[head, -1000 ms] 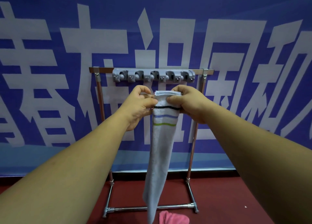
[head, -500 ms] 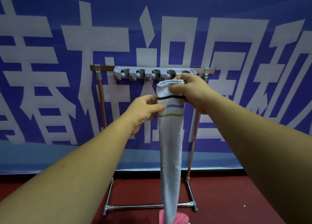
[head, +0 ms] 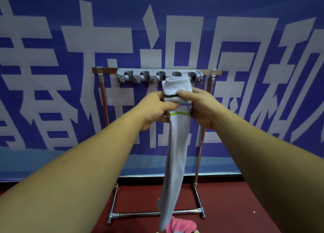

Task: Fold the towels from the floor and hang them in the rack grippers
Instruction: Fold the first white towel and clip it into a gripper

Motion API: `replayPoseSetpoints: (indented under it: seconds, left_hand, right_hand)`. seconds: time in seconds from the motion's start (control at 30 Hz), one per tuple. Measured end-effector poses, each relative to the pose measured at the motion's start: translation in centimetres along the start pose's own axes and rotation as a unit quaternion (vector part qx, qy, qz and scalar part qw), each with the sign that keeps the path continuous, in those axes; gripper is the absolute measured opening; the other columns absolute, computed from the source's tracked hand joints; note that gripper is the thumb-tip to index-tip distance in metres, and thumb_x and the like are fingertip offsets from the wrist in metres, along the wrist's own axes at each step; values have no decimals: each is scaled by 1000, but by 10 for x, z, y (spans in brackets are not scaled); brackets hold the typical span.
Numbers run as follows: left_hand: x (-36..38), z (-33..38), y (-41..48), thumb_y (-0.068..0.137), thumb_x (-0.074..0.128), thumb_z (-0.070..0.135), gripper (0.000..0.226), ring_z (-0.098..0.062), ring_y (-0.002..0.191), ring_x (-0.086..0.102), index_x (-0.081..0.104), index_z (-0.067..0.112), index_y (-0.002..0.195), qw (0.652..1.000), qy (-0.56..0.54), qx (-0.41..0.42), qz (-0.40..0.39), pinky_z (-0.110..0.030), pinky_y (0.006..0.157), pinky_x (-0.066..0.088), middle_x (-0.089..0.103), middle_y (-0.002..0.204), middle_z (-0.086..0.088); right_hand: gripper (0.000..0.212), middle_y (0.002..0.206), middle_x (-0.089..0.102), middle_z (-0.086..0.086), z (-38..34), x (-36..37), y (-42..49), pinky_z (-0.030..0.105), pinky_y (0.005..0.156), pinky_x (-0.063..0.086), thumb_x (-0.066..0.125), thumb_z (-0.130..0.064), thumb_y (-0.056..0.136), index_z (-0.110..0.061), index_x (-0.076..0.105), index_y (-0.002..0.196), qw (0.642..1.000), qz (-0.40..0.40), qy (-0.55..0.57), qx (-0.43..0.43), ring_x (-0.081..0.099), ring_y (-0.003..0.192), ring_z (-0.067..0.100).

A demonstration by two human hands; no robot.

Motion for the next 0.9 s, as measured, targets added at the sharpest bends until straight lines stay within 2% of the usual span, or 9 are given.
replayPoseSetpoints:
  seconds: [0.13,0.27,0.33,0.4,0.5,0.57,0.67,0.8,0.9]
  left_hand:
    - [-5,15,6,97,75,8,33,-30,104,79,68,10,129,999,-44,2,14,-46,86,66,81,115,-10]
    - [-13,21,10,98,74,12,29,-27,100,80,71,10,127,995,-94,-2,45,-39,82,66,81,114,-11]
    - [-17,16,12,100,74,17,29,-26,98,79,72,11,128,988,-130,-14,80,-38,83,66,81,113,-10]
    - [-18,8,11,101,73,31,33,-25,100,78,72,15,130,982,-157,-53,94,-40,88,65,82,111,-8]
    - [-13,-11,4,91,72,64,66,-32,117,74,73,12,132,981,-152,-120,22,-50,106,57,78,123,-13]
    - [-7,-23,-3,85,69,71,80,-34,123,72,69,10,137,976,-161,-138,-49,-54,112,52,75,130,-16]
    - [4,-37,-15,88,67,62,72,-29,124,71,67,10,139,973,-146,-147,-103,-50,112,50,76,130,-14]
    - [13,-53,-13,89,81,26,50,-27,119,74,68,11,136,983,-80,-126,-105,-45,104,53,78,126,-9]
    - [20,-61,-11,91,82,15,41,-27,113,76,70,10,131,987,-54,-118,-92,-43,100,59,80,120,-8]
  right_hand:
    - [37,118,78,10,35,2,-20,42,97,57,71,-23,98,-11,69,133,994,-73,-38,70,74,105,24]
    - [34,120,78,14,52,3,-26,45,104,56,75,-16,94,-4,70,127,993,-59,-31,95,74,113,31]
    - [32,118,78,14,47,7,-22,45,101,58,76,-13,94,-4,72,124,995,-51,-19,81,75,110,30]
    - [28,116,79,14,38,12,-18,44,96,60,76,-12,94,-5,73,121,997,-45,-21,64,76,105,29]
    - [24,109,81,12,23,15,-10,46,87,63,75,-14,96,-9,74,119,999,5,-11,41,78,100,31]
    - [23,105,81,13,14,16,-4,47,83,63,75,-13,95,-9,73,118,999,45,2,23,79,97,32]
    - [22,102,81,15,7,15,4,48,82,65,75,-11,94,-7,73,116,996,84,-2,8,80,93,32]
    - [24,103,81,12,-2,11,7,46,80,66,73,-9,95,-10,71,119,993,115,-18,-8,79,94,31]
    - [19,101,81,10,-10,5,9,45,79,65,69,-12,98,-15,71,117,989,141,-36,-19,79,93,30]
Point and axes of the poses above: each hand's wrist, its own y-axis towards the middle knuckle, its own x-axis out of the palm, z = x × y, the point moved 3 cm from there along y, towards the middle knuckle
